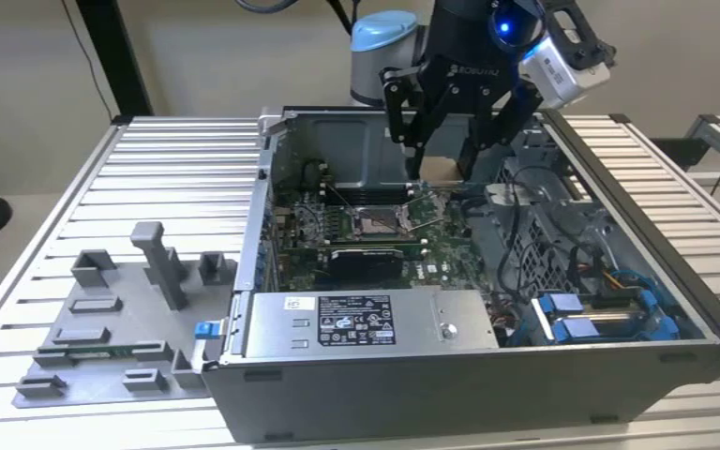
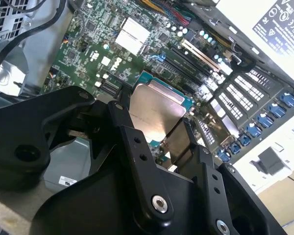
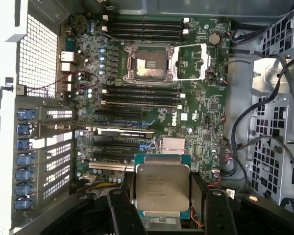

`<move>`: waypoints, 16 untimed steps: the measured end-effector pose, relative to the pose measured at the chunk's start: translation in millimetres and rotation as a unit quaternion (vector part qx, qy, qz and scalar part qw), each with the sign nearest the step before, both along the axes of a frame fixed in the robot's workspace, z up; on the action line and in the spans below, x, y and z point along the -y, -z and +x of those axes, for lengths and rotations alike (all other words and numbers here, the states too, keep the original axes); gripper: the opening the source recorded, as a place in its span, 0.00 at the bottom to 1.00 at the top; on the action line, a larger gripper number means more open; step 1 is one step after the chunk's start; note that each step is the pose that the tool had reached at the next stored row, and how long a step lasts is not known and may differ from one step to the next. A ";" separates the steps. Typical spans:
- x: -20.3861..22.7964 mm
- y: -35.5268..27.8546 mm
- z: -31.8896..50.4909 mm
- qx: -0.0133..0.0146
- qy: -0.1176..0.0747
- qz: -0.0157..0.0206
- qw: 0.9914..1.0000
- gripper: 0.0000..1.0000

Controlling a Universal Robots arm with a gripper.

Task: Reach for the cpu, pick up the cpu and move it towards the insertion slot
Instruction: 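Pick up the cpu and move it towards the insertion slot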

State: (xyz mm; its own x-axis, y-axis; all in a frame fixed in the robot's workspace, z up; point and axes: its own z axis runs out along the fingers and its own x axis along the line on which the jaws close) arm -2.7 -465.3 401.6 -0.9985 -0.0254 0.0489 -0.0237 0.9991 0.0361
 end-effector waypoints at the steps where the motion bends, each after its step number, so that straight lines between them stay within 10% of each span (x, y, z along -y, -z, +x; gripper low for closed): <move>1: -0.4 0.0 0.0 0.000 0.000 0.000 1.000 0.00; 16: -18.3 0.6 0.0 -0.004 0.000 0.000 1.000 0.00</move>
